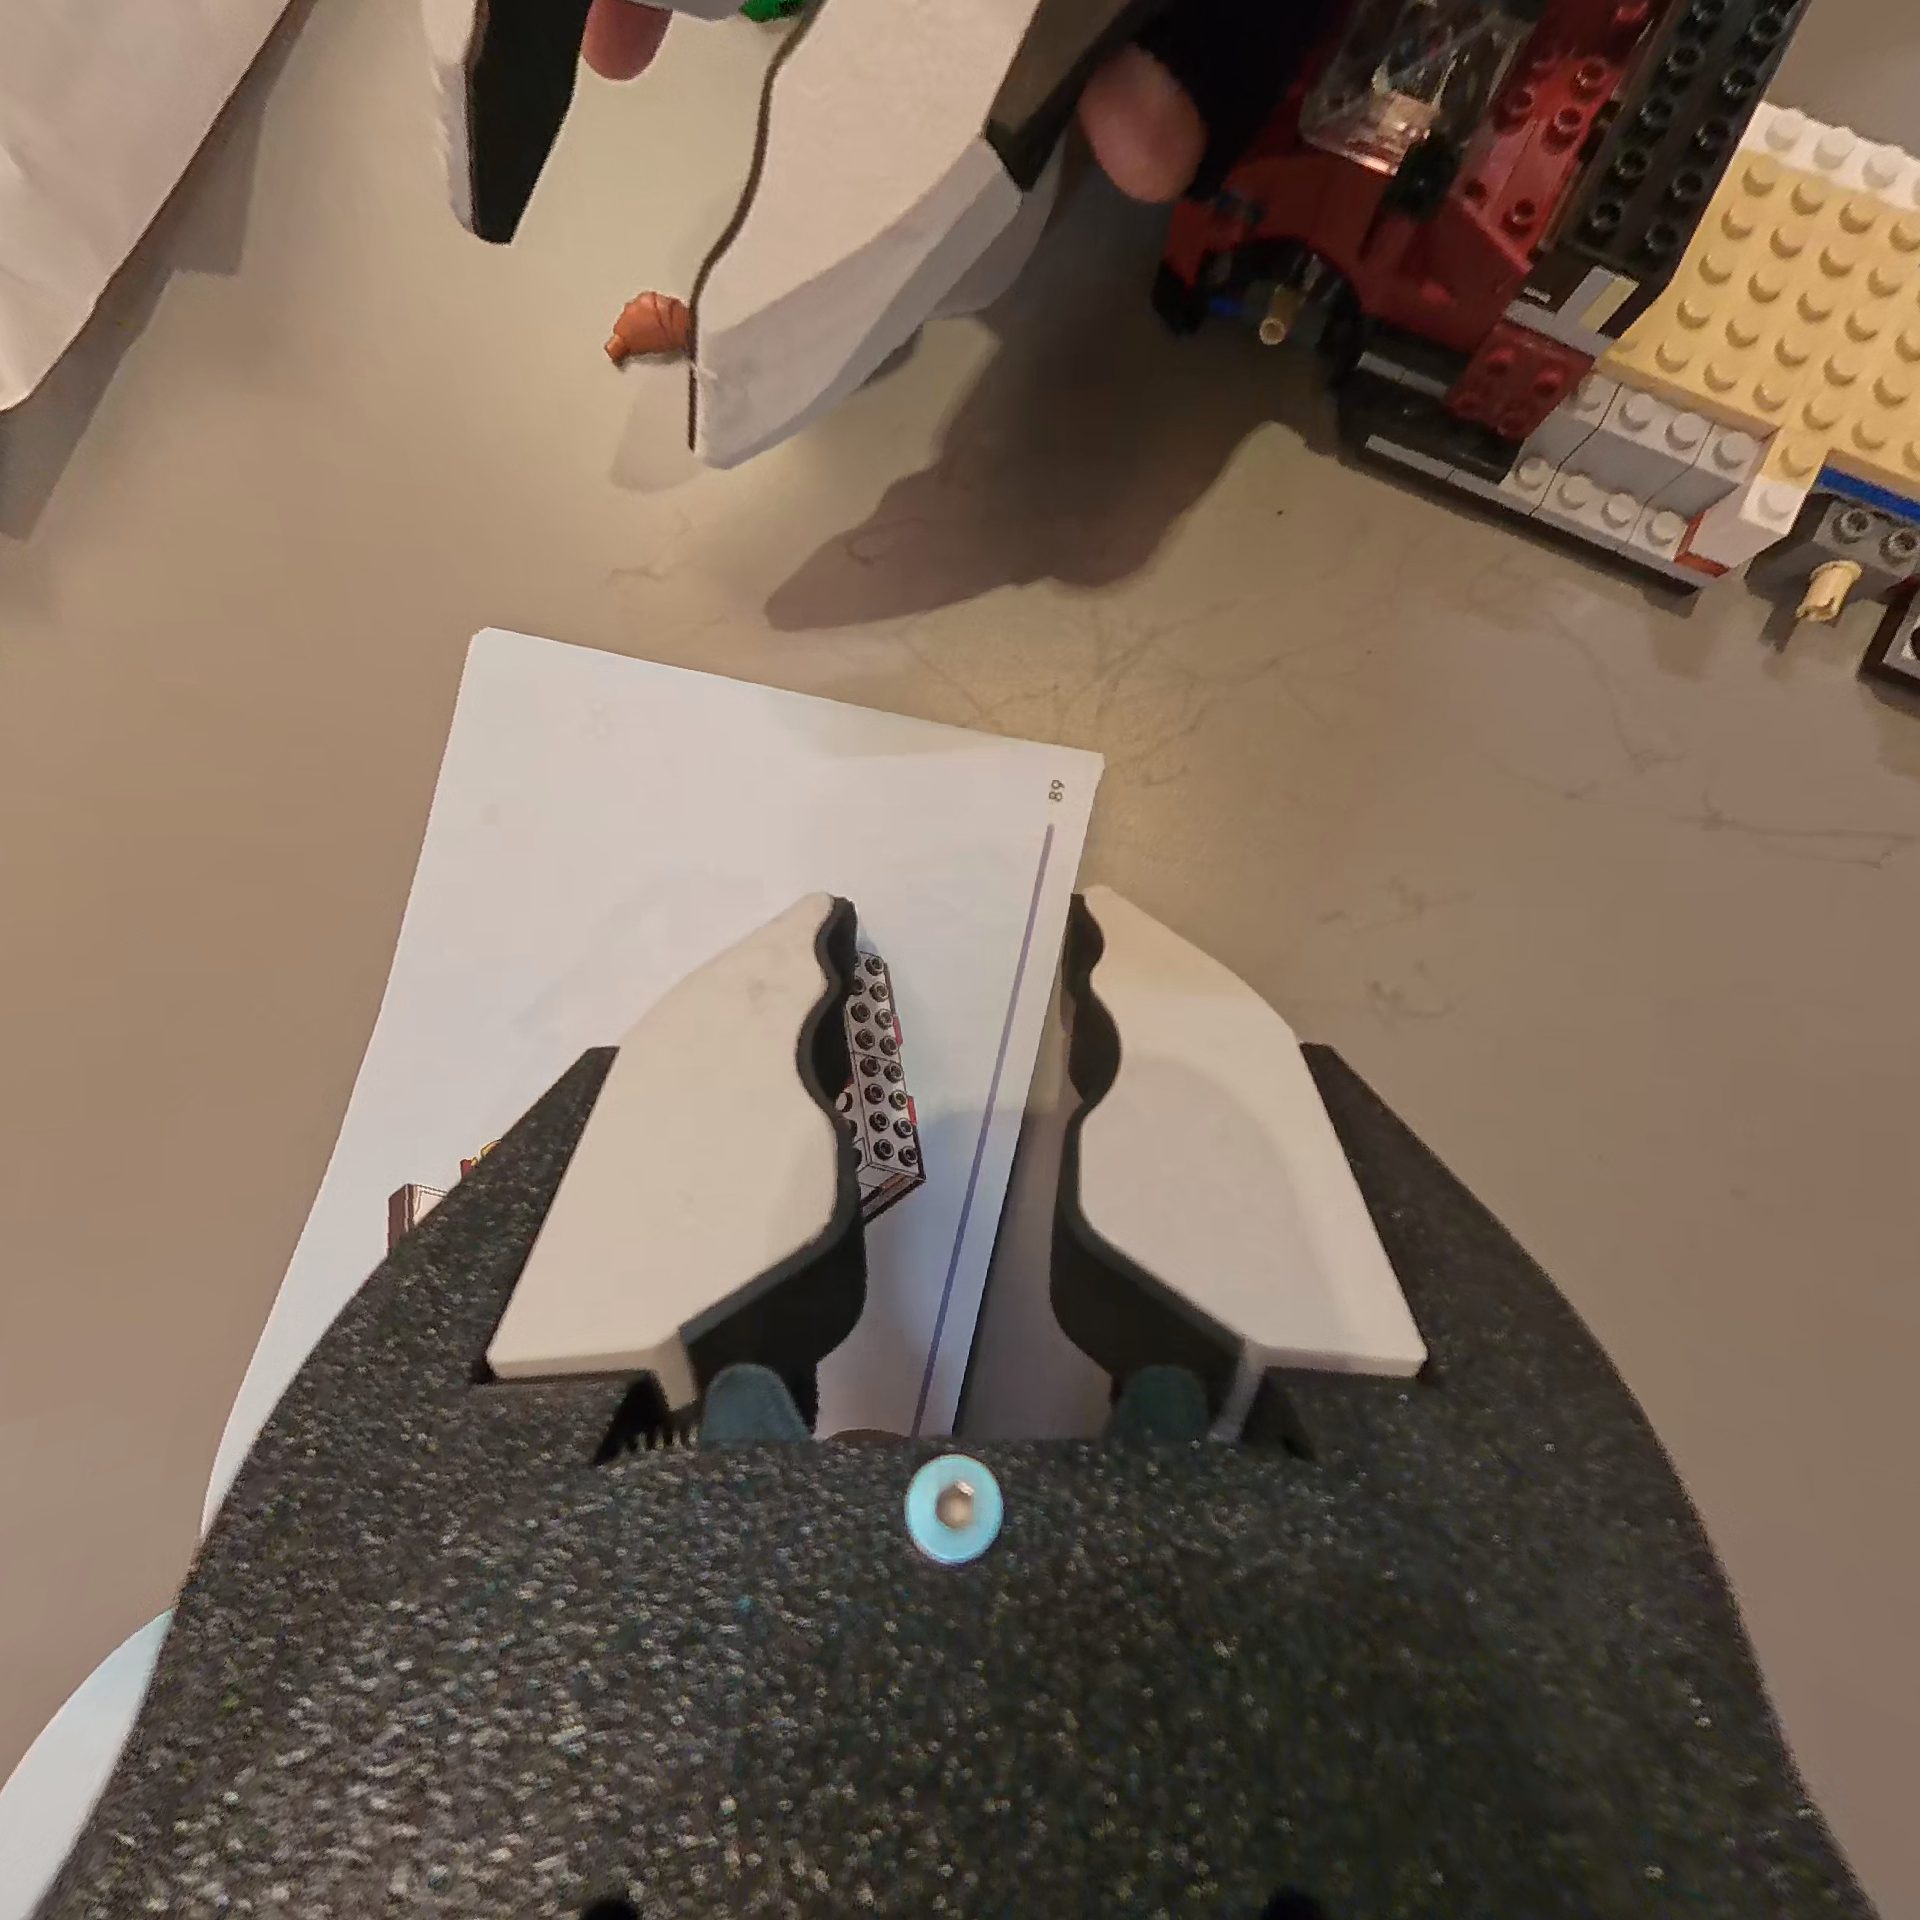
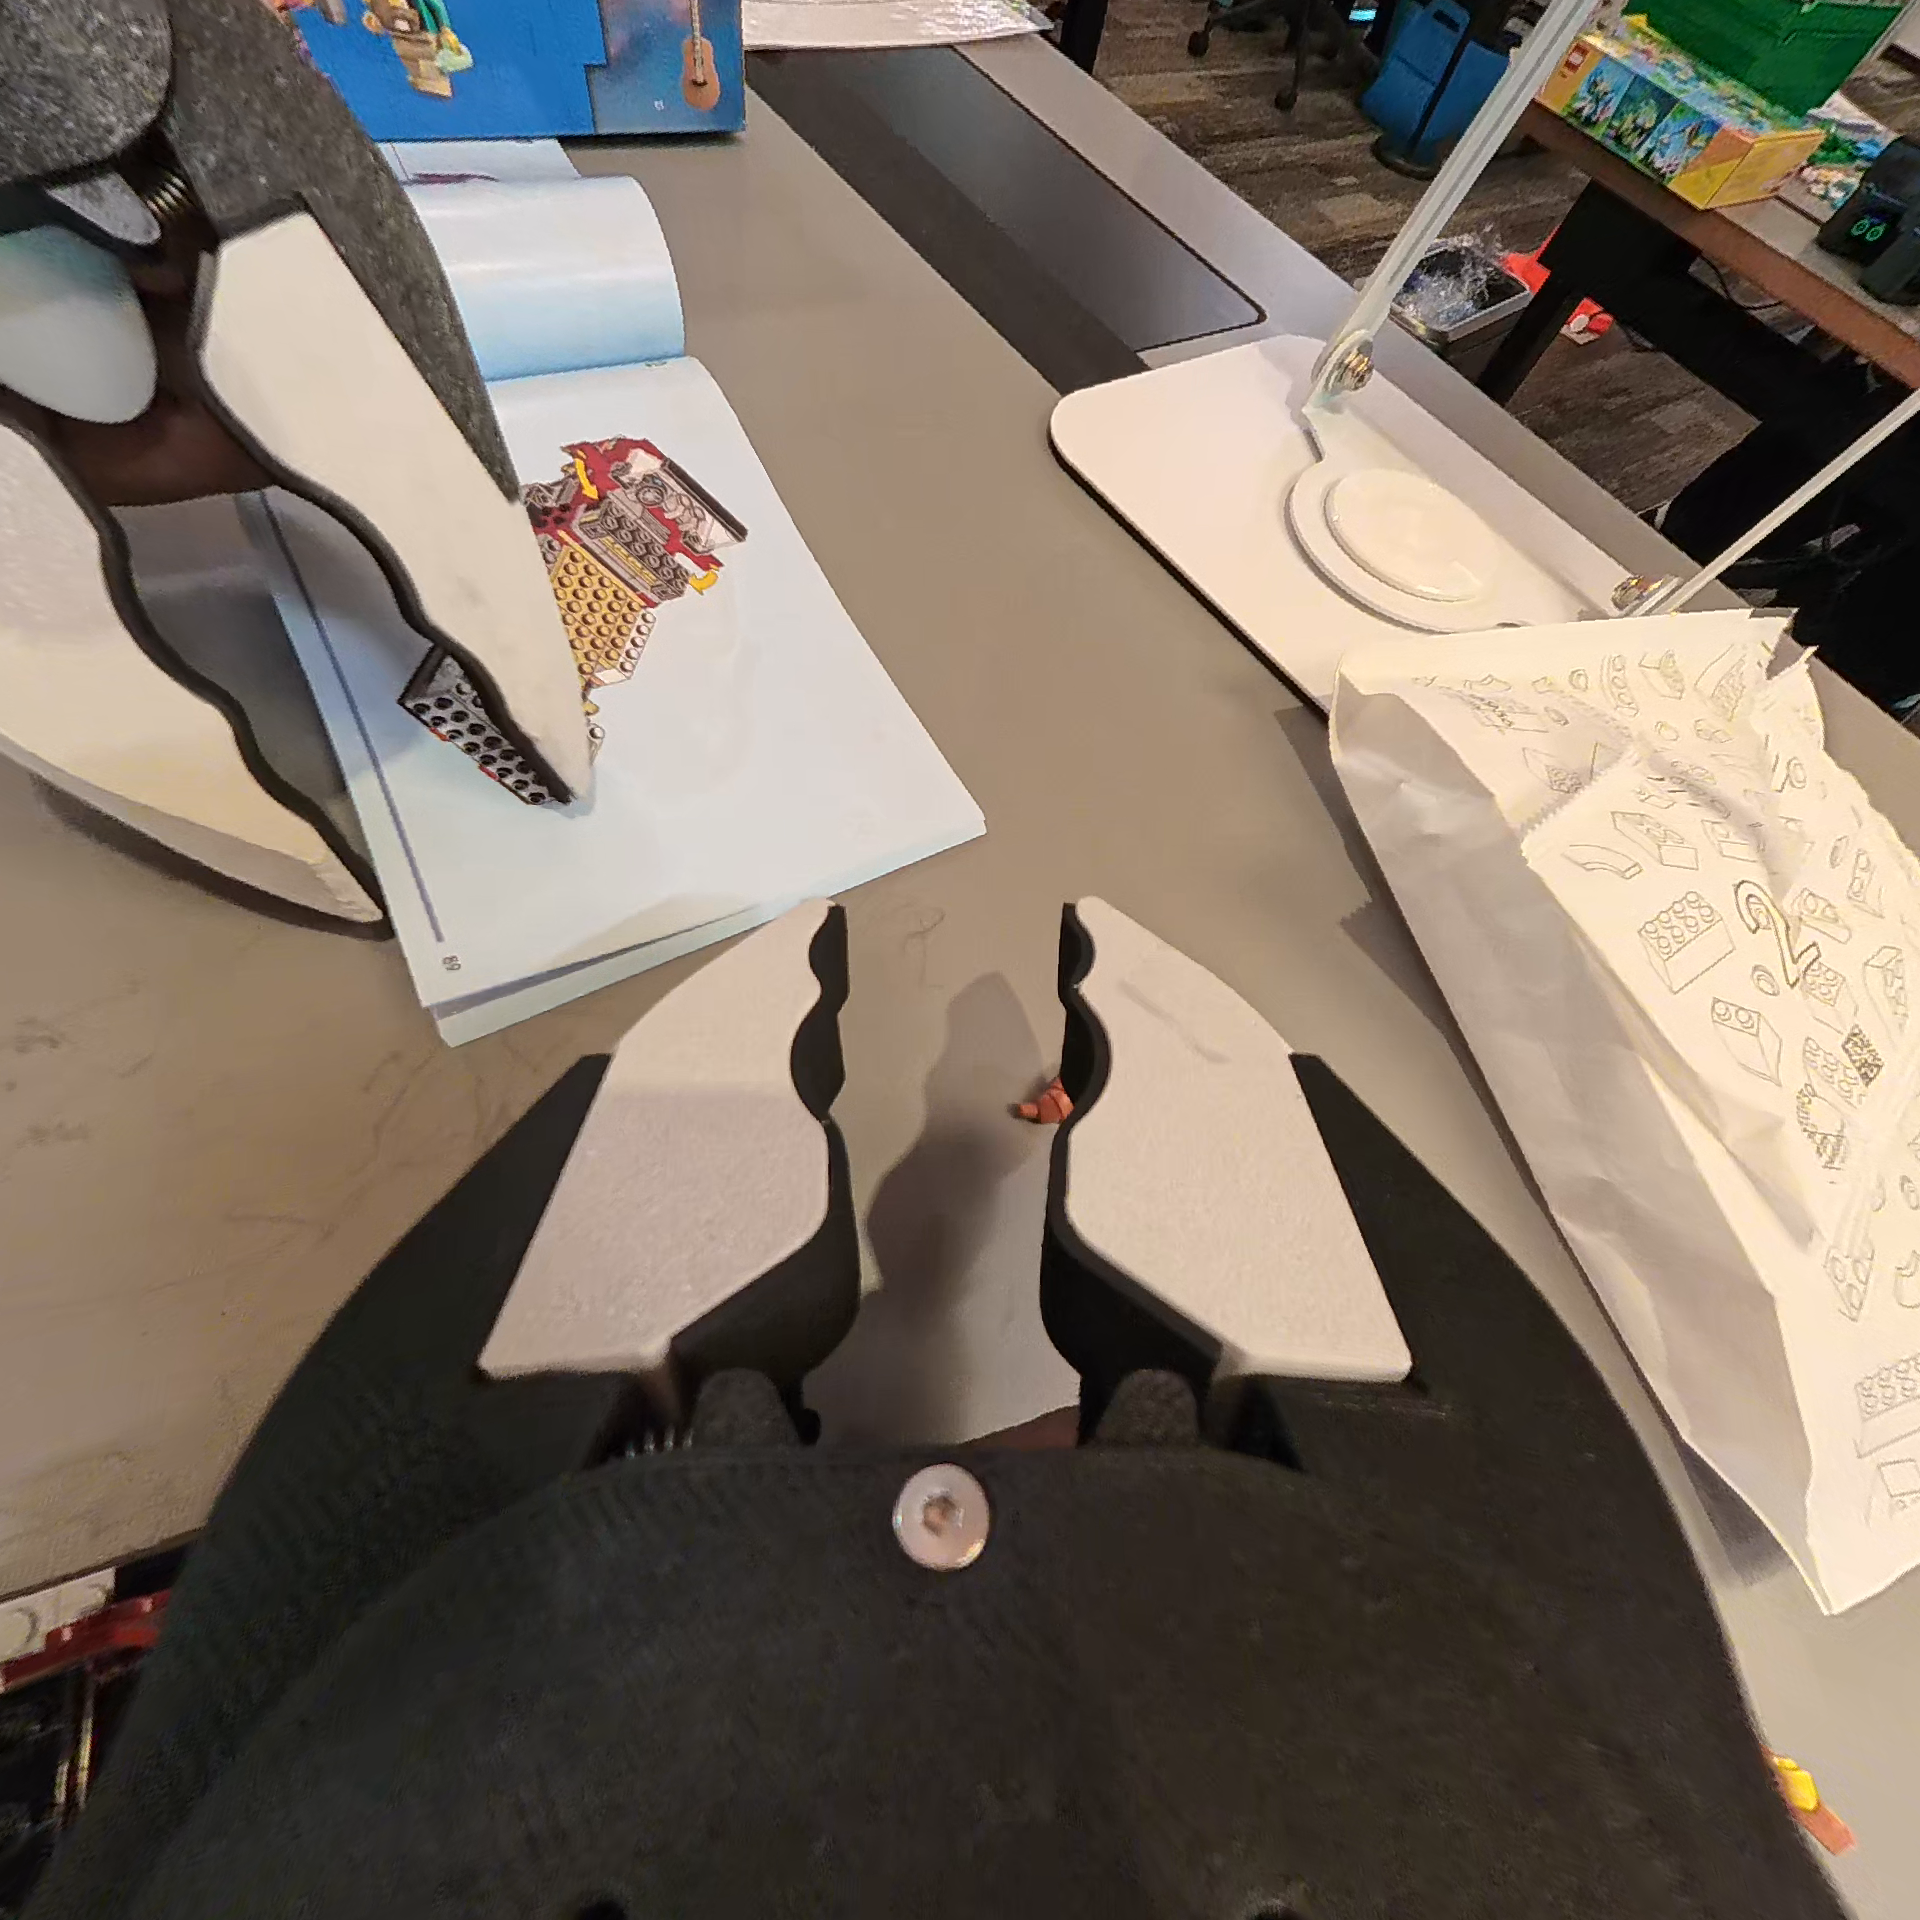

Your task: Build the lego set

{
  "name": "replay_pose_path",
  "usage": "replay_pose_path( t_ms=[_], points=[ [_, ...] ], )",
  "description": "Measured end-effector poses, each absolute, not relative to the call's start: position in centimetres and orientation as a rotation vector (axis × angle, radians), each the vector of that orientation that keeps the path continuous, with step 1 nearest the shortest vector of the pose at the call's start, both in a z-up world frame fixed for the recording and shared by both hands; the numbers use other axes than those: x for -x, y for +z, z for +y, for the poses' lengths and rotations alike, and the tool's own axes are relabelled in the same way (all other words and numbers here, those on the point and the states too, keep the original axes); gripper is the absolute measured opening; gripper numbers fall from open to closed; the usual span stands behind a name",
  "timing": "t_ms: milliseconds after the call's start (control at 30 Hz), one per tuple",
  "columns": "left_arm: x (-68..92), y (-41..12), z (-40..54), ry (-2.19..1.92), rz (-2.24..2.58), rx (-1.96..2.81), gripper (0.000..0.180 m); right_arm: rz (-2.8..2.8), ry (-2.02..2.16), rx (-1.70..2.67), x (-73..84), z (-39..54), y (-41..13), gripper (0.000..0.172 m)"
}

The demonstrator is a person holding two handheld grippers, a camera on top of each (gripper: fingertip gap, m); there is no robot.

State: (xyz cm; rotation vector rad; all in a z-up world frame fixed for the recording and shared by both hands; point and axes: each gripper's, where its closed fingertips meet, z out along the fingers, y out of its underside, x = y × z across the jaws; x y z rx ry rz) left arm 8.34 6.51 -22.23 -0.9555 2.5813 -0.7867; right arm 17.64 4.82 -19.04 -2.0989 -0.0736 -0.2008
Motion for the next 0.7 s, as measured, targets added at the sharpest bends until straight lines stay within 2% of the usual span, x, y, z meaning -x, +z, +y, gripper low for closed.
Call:
replay_pose_path(
  t_ms=[367,700],
  points=[
    [-8.8,-20.9,7.1,-0.874,2.507,1.044,0.035,-0.105,-0.235,2.081,-17.6,4.3,-18.8,0.037],
    [-9.3,-20.4,7.7,-0.961,2.464,1.135,0.035,-0.518,-0.258,2.228,-14.9,4.7,-20.7,0.039]
  ],
)
